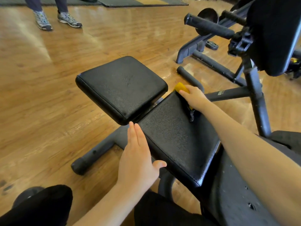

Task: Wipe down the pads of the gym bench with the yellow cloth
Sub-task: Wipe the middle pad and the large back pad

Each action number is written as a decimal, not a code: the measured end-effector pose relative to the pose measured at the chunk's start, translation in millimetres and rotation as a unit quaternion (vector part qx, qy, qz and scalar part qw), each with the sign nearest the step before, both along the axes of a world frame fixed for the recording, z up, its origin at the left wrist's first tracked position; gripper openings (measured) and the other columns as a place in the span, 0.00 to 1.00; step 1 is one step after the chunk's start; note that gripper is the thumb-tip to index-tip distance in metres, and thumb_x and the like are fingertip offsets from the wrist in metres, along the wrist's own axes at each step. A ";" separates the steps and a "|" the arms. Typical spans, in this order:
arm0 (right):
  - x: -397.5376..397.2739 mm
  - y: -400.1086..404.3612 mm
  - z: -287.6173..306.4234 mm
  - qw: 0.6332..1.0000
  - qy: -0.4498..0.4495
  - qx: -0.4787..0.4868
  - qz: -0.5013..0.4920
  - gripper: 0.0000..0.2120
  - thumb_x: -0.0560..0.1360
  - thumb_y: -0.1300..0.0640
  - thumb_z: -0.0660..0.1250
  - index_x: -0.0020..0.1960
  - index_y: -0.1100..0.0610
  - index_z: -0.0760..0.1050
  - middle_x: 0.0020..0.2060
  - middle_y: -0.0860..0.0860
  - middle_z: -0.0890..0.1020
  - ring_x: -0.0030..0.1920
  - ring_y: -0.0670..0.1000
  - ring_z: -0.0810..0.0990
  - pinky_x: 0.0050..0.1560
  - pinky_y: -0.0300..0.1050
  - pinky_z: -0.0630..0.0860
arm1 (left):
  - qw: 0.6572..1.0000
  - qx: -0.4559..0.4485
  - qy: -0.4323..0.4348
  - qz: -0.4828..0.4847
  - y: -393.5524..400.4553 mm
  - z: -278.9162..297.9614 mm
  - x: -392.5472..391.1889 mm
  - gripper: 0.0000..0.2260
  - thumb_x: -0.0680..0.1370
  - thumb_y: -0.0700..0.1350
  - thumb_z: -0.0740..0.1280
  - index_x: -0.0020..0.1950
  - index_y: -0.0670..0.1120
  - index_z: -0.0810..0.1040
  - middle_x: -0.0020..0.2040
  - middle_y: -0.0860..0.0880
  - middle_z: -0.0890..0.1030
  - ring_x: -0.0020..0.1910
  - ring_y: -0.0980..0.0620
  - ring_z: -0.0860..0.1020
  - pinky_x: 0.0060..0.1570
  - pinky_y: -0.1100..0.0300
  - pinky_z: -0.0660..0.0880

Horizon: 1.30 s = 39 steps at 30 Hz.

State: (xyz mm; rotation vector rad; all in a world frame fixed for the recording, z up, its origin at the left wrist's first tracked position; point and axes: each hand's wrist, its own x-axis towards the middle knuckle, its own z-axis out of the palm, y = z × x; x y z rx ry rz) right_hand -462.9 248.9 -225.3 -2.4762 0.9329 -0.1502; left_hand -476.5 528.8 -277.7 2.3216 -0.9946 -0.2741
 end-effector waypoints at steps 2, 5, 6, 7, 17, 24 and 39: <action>-27.9 -3.1 -2.1 1.000 -0.008 0.001 -0.011 0.16 0.78 0.51 0.59 0.63 0.57 0.70 0.54 0.57 0.78 0.50 0.56 0.75 0.48 0.47 0.69 | 1.000 0.005 0.002 0.001 -0.2 0.7 -0.9 0.57 0.66 0.64 0.69 0.68 0.45 0.24 0.74 0.47 0.31 0.75 0.50 0.44 0.68 0.62 0.58; -82.4 -6.8 -6.7 0.999 0.006 -0.027 -0.046 0.15 0.77 0.52 0.61 0.62 0.55 0.72 0.55 0.58 0.79 0.55 0.58 0.75 0.50 0.47 0.68 | 1.000 0.011 0.006 0.001 -0.3 3.0 -0.8 0.57 0.66 0.64 0.69 0.66 0.46 0.23 0.73 0.48 0.31 0.75 0.50 0.44 0.67 0.62 0.58; -96.6 -6.3 -7.2 0.998 0.010 -0.034 -0.051 0.15 0.77 0.53 0.61 0.62 0.55 0.72 0.56 0.58 0.79 0.57 0.59 0.75 0.52 0.47 0.68 | 1.000 0.012 0.006 -0.001 -0.1 3.5 0.0 0.57 0.66 0.64 0.68 0.68 0.45 0.24 0.73 0.48 0.30 0.75 0.50 0.44 0.67 0.62 0.58; -106.6 -6.3 -7.7 0.998 0.009 -0.037 -0.052 0.15 0.76 0.53 0.62 0.62 0.55 0.72 0.56 0.58 0.79 0.57 0.59 0.75 0.53 0.47 0.68 | 1.000 0.015 0.005 -0.004 -0.1 3.6 0.7 0.56 0.67 0.65 0.68 0.69 0.44 0.26 0.73 0.47 0.30 0.75 0.50 0.44 0.68 0.62 0.58; -18.2 10.8 -3.7 0.997 0.019 -0.075 -0.008 0.19 0.78 0.52 0.58 0.66 0.58 0.66 0.60 0.58 0.76 0.59 0.59 0.74 0.52 0.46 0.67 | 0.999 0.005 0.027 0.019 -6.2 5.1 -3.2 0.56 0.67 0.60 0.71 0.70 0.45 0.27 0.74 0.46 0.31 0.75 0.49 0.42 0.69 0.59 0.57; -34.4 4.7 -4.2 1.000 0.000 -0.026 -0.012 0.19 0.77 0.51 0.60 0.66 0.56 0.67 0.60 0.57 0.76 0.60 0.58 0.73 0.54 0.46 0.66 | 1.000 0.003 0.013 0.015 -5.2 4.7 -2.1 0.57 0.66 0.61 0.71 0.70 0.46 0.27 0.74 0.47 0.33 0.75 0.49 0.44 0.68 0.60 0.58; -122.3 10.3 -13.6 0.978 -0.120 0.084 -0.150 0.11 0.77 0.56 0.61 0.59 0.53 0.73 0.53 0.51 0.78 0.52 0.51 0.74 0.49 0.44 0.68 | 0.999 0.030 0.031 0.009 -6.6 17.7 -2.3 0.55 0.67 0.59 0.72 0.72 0.41 0.33 0.75 0.43 0.35 0.75 0.47 0.45 0.67 0.59 0.61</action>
